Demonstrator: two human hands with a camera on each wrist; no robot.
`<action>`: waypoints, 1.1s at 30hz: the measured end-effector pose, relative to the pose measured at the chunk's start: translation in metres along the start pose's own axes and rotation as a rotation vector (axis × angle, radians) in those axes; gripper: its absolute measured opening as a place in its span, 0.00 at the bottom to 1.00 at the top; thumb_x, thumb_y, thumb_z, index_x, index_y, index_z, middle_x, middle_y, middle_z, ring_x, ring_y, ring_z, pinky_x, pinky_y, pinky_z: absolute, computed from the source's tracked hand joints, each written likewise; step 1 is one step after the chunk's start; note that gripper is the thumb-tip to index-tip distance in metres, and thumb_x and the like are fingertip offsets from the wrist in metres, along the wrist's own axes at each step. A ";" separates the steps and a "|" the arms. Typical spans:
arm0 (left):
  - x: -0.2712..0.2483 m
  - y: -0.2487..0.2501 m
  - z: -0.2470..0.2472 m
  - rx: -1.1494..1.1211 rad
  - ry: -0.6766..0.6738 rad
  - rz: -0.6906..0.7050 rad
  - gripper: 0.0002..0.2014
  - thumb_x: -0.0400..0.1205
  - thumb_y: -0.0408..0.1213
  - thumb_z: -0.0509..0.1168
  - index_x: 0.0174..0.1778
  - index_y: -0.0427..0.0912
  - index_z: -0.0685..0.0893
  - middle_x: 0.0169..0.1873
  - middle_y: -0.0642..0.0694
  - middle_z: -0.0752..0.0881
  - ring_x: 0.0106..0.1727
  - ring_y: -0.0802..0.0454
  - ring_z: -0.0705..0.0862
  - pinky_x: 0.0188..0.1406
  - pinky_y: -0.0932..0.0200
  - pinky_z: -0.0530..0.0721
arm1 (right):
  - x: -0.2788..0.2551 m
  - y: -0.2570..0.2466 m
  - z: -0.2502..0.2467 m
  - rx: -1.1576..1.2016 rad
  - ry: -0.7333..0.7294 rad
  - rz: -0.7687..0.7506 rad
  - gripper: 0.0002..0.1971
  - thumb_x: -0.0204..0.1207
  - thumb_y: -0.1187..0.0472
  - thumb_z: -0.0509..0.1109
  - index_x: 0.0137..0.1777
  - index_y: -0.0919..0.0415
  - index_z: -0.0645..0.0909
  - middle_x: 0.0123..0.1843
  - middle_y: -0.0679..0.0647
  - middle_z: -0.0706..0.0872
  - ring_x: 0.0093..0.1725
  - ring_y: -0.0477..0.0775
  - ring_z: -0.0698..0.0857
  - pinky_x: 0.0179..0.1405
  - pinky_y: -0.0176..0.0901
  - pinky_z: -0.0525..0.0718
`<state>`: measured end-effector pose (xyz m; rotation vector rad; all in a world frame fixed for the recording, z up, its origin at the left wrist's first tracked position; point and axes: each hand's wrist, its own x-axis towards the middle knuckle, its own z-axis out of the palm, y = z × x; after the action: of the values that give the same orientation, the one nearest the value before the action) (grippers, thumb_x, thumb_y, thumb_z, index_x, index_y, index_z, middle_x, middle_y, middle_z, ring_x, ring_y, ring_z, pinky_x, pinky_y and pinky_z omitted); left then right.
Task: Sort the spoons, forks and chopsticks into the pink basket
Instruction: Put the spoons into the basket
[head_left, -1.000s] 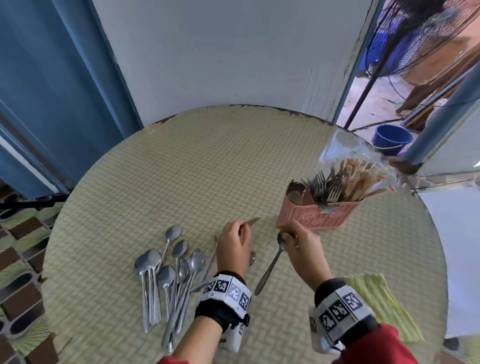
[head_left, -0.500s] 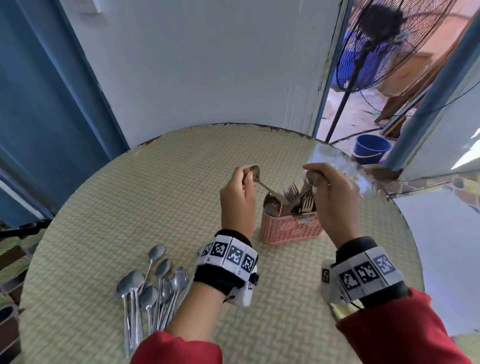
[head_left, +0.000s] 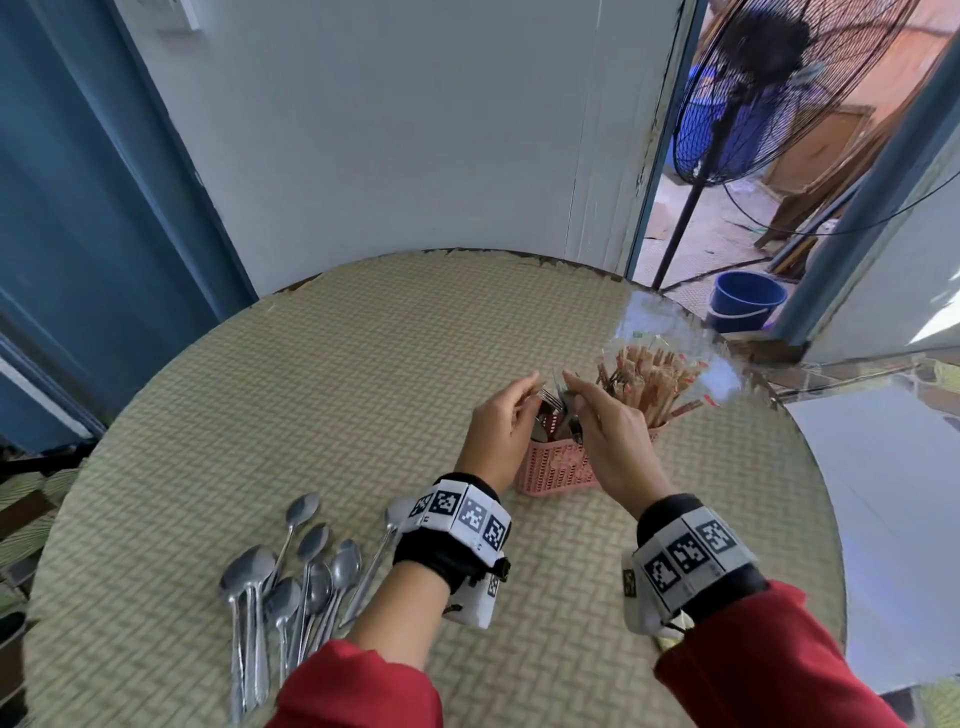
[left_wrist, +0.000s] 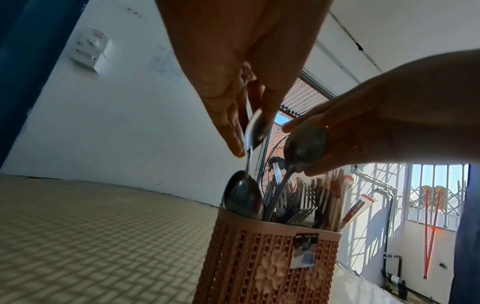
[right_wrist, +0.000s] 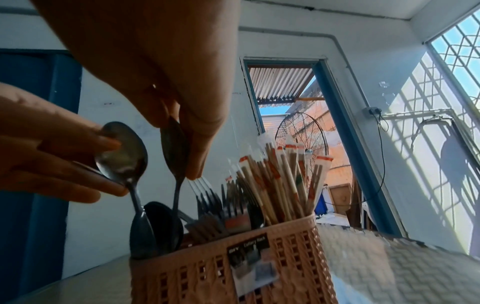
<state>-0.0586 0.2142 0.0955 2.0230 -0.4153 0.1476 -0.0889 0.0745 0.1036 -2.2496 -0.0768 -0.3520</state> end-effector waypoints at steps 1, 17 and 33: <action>-0.002 -0.002 0.000 -0.023 -0.050 -0.032 0.20 0.85 0.36 0.58 0.74 0.41 0.71 0.70 0.44 0.78 0.70 0.54 0.77 0.70 0.61 0.75 | -0.001 0.000 0.001 0.016 -0.045 0.027 0.19 0.86 0.62 0.53 0.76 0.59 0.70 0.66 0.57 0.83 0.65 0.50 0.80 0.57 0.28 0.72; -0.058 -0.062 -0.042 -0.042 0.107 -0.336 0.16 0.82 0.29 0.57 0.63 0.46 0.80 0.60 0.52 0.83 0.58 0.60 0.80 0.55 0.69 0.77 | -0.024 -0.014 0.062 0.048 0.042 -0.183 0.13 0.71 0.76 0.63 0.47 0.61 0.84 0.45 0.50 0.86 0.48 0.48 0.83 0.48 0.43 0.82; -0.097 -0.167 -0.071 0.271 0.028 -0.554 0.14 0.78 0.30 0.66 0.61 0.39 0.83 0.58 0.44 0.84 0.59 0.49 0.83 0.56 0.66 0.76 | -0.059 0.031 0.176 -0.212 -0.532 0.454 0.17 0.73 0.53 0.70 0.61 0.54 0.77 0.57 0.53 0.83 0.58 0.54 0.81 0.53 0.48 0.82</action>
<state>-0.0851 0.3682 -0.0377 2.3213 0.2035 -0.1170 -0.1006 0.1914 -0.0435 -2.4278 0.2005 0.5040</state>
